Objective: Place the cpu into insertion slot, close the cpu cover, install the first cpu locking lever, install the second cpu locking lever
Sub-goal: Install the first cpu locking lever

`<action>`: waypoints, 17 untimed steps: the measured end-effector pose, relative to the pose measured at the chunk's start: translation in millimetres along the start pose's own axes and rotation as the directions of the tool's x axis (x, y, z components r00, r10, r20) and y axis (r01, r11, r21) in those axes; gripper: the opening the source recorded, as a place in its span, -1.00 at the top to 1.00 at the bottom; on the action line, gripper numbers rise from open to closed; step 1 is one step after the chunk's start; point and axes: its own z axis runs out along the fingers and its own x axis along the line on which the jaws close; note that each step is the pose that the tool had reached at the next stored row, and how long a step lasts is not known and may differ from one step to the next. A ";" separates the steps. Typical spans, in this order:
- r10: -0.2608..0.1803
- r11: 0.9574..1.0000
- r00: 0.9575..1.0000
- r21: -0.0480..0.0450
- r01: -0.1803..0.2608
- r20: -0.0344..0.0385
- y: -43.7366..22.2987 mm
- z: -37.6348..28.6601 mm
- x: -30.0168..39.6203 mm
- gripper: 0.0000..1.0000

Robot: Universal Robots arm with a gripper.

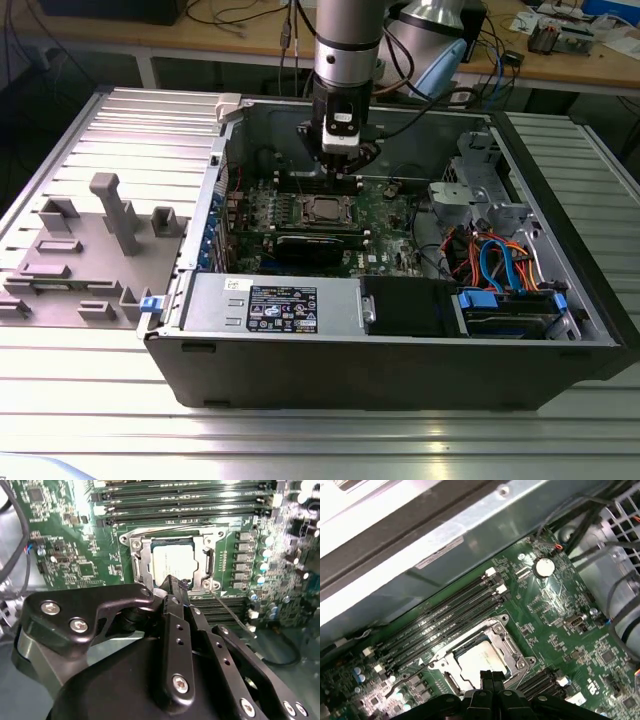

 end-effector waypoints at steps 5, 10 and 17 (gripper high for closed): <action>-0.031 1.000 1.000 -0.003 0.031 0.000 -3.9 -0.2 6.1 0.79; -0.162 0.987 0.987 -0.007 0.162 0.001 -3.9 -0.2 6.2 0.79; -0.238 0.971 0.971 -0.009 0.238 0.002 -3.9 -0.2 6.2 0.79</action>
